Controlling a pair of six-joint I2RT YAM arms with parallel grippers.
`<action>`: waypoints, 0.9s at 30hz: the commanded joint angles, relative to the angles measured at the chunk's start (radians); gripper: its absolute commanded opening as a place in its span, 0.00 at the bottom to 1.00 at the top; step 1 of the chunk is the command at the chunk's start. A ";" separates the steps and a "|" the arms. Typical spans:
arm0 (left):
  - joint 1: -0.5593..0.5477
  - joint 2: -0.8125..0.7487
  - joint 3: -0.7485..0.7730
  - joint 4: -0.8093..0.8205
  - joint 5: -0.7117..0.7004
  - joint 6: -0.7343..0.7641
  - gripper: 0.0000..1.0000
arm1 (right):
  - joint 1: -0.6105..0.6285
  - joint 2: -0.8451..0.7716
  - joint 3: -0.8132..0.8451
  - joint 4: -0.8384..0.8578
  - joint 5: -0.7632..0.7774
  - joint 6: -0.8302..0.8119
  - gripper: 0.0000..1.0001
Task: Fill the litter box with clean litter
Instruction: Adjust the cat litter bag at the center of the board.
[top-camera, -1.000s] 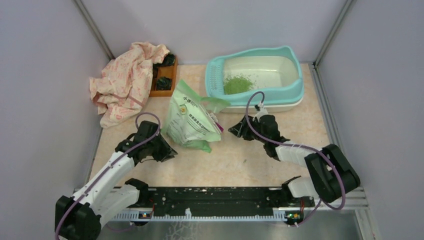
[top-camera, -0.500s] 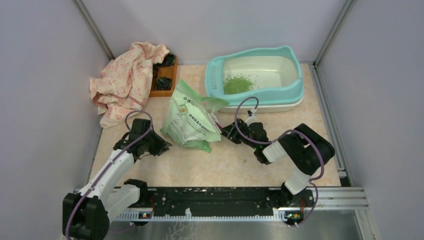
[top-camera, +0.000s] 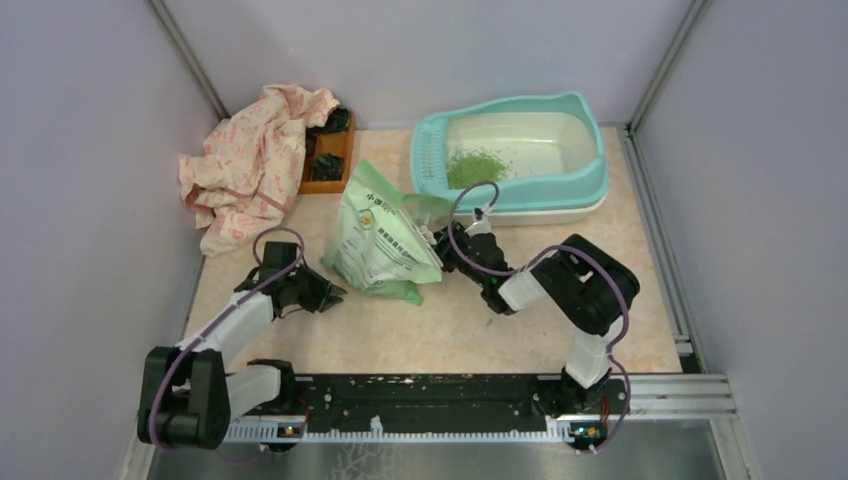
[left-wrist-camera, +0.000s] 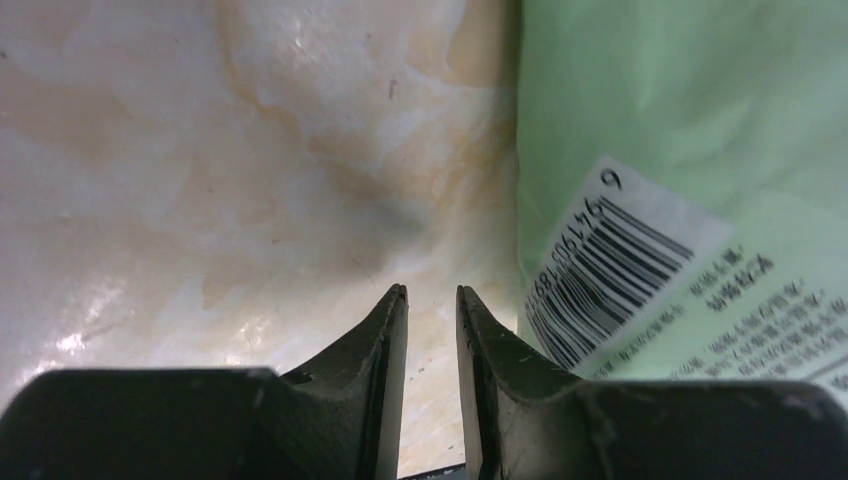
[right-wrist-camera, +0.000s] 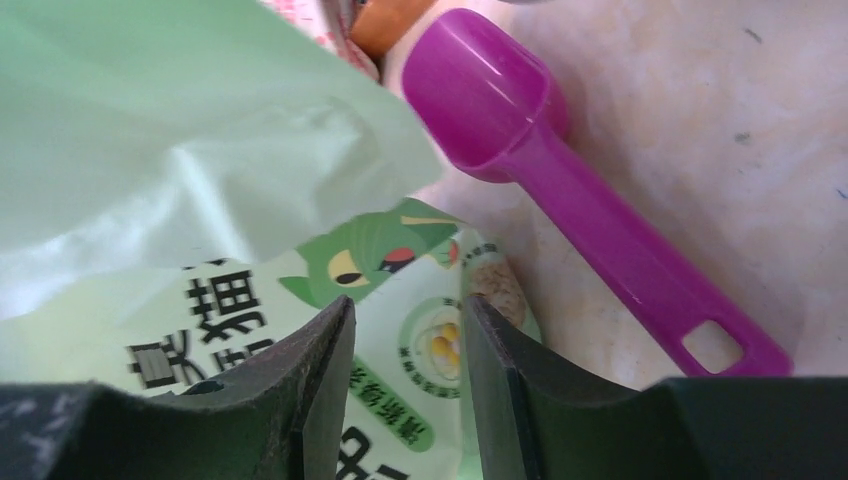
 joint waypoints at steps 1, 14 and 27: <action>0.050 0.050 -0.025 0.116 0.064 0.000 0.30 | 0.028 0.059 0.031 0.022 0.061 0.050 0.44; 0.141 0.196 0.048 0.200 0.111 0.039 0.28 | 0.119 0.149 0.018 0.126 0.066 0.062 0.37; 0.188 0.363 0.177 0.256 0.109 0.066 0.26 | 0.174 0.159 -0.072 0.302 0.021 0.053 0.31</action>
